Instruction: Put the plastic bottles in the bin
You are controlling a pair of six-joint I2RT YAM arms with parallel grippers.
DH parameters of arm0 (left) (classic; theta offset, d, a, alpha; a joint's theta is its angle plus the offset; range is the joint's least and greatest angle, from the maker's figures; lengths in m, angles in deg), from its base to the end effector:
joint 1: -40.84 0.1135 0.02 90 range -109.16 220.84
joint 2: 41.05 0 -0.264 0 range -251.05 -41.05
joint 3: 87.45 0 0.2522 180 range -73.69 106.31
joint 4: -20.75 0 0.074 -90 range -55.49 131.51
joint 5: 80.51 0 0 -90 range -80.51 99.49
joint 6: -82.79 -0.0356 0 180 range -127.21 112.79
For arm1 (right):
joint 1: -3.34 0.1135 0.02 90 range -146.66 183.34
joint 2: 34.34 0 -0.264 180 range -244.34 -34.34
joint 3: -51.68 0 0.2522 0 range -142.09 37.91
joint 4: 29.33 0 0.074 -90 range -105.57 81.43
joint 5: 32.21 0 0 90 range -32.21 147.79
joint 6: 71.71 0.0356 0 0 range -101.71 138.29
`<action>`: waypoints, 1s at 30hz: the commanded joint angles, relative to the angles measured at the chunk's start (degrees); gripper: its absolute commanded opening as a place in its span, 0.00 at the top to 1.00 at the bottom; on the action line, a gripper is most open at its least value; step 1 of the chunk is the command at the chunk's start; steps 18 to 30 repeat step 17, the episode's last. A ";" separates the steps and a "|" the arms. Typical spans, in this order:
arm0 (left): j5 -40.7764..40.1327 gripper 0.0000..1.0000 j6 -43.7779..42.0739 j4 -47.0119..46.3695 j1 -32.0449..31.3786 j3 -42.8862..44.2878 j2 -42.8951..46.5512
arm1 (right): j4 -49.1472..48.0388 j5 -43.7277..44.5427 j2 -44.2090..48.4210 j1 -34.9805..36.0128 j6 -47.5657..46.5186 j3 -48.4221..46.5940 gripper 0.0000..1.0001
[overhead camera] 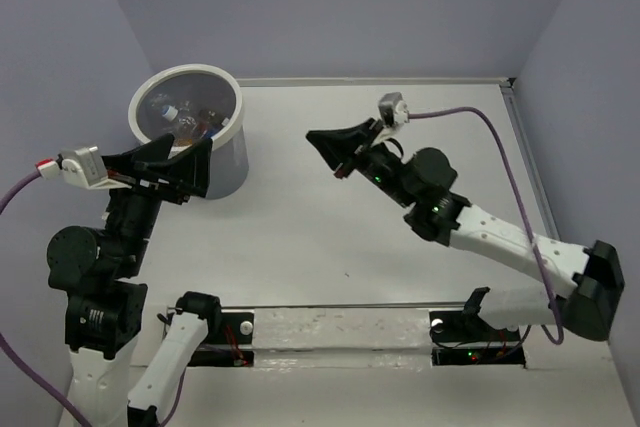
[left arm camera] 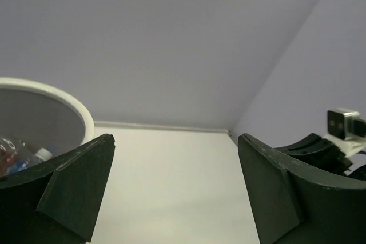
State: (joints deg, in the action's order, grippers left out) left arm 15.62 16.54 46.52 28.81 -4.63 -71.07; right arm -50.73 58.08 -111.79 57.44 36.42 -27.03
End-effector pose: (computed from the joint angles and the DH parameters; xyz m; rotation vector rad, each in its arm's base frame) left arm 0.0396 -0.0123 0.4962 -0.0169 1.1221 -0.6177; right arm 0.1854 0.2558 0.4190 -0.3808 1.1885 1.1017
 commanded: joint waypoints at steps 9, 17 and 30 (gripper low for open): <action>15.57 0.01 4.11 -1.99 -0.18 -15.88 7.17 | 37.76 25.09 53.17 0.47 3.31 31.02 0.00; 14.96 0.01 4.55 -4.53 -0.18 -15.81 4.46 | 45.44 26.60 61.37 0.47 2.11 27.18 0.00; 14.96 0.01 4.55 -4.53 -0.18 -15.81 4.46 | 45.44 26.60 61.37 0.47 2.11 27.18 0.00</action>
